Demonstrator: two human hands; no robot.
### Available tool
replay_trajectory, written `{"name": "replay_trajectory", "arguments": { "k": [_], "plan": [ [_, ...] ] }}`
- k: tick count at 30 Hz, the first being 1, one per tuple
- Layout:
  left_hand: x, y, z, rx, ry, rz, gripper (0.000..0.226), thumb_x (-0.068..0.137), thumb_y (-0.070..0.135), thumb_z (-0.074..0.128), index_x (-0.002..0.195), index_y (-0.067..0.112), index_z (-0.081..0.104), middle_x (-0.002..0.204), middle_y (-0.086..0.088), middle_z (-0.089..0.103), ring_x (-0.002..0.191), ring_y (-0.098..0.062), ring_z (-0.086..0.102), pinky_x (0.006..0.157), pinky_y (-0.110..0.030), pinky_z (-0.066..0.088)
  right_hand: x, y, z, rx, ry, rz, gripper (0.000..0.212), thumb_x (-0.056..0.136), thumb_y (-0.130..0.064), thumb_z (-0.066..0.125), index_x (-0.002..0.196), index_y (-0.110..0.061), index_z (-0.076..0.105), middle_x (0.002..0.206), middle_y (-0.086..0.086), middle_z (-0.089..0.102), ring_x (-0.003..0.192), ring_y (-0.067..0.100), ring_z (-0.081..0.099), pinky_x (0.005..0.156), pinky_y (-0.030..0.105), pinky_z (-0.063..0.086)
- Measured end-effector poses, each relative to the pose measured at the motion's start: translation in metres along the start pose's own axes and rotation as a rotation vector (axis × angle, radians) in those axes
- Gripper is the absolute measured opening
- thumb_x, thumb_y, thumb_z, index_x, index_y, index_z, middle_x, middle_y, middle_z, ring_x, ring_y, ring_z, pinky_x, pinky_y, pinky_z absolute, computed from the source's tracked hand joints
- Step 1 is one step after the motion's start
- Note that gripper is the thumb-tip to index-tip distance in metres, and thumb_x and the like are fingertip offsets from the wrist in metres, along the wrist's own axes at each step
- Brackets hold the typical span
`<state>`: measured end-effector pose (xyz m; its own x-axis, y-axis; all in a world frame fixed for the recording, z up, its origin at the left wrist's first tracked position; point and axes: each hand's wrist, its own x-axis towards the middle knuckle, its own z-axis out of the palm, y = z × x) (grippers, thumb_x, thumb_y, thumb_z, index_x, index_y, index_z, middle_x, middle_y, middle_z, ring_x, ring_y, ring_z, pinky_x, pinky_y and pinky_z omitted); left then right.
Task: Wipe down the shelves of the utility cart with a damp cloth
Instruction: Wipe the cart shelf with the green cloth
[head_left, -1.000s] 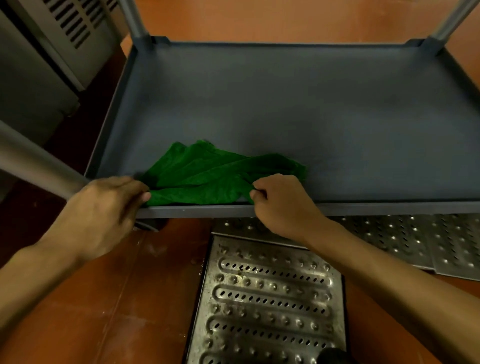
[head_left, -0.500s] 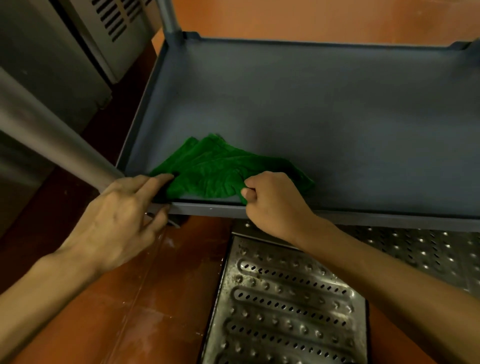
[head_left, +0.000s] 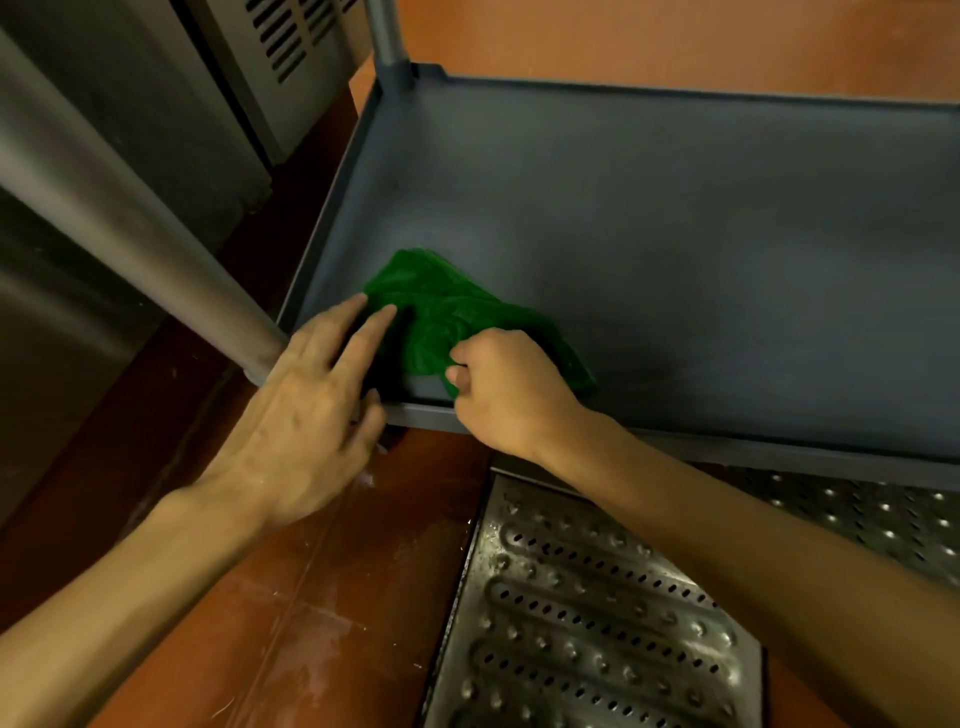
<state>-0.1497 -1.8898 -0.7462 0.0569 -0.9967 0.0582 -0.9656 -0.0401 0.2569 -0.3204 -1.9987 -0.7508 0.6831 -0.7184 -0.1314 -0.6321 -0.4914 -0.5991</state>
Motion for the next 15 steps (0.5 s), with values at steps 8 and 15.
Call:
{"name": "replay_trajectory", "arguments": {
  "k": [8,15],
  "plan": [
    [0.020,0.018,0.004,-0.012,0.017,-0.342,0.069,0.099,0.055,0.033,0.156,0.017,0.025,0.155,-0.024,0.028,0.138,-0.046,0.036,0.112,-0.055,0.037,-0.002,-0.004,0.005,-0.092,0.067,-0.040,0.024,0.095,-0.028,0.054,0.076,-0.016,0.062,0.076,-0.001,0.056,0.072,0.024,0.058,0.052,0.029,0.031],
    [0.054,0.051,0.015,-0.006,0.022,-0.521,0.079,0.091,0.064,0.048,0.153,0.018,0.032,0.139,-0.032,0.040,0.127,-0.051,0.039,0.105,-0.054,0.037,-0.020,0.016,0.000,-0.012,0.134,-0.030,0.021,0.093,-0.033,0.057,0.108,-0.024,0.070,0.102,0.000,0.069,0.094,0.025,0.064,0.071,0.033,0.048]
  ]
}}
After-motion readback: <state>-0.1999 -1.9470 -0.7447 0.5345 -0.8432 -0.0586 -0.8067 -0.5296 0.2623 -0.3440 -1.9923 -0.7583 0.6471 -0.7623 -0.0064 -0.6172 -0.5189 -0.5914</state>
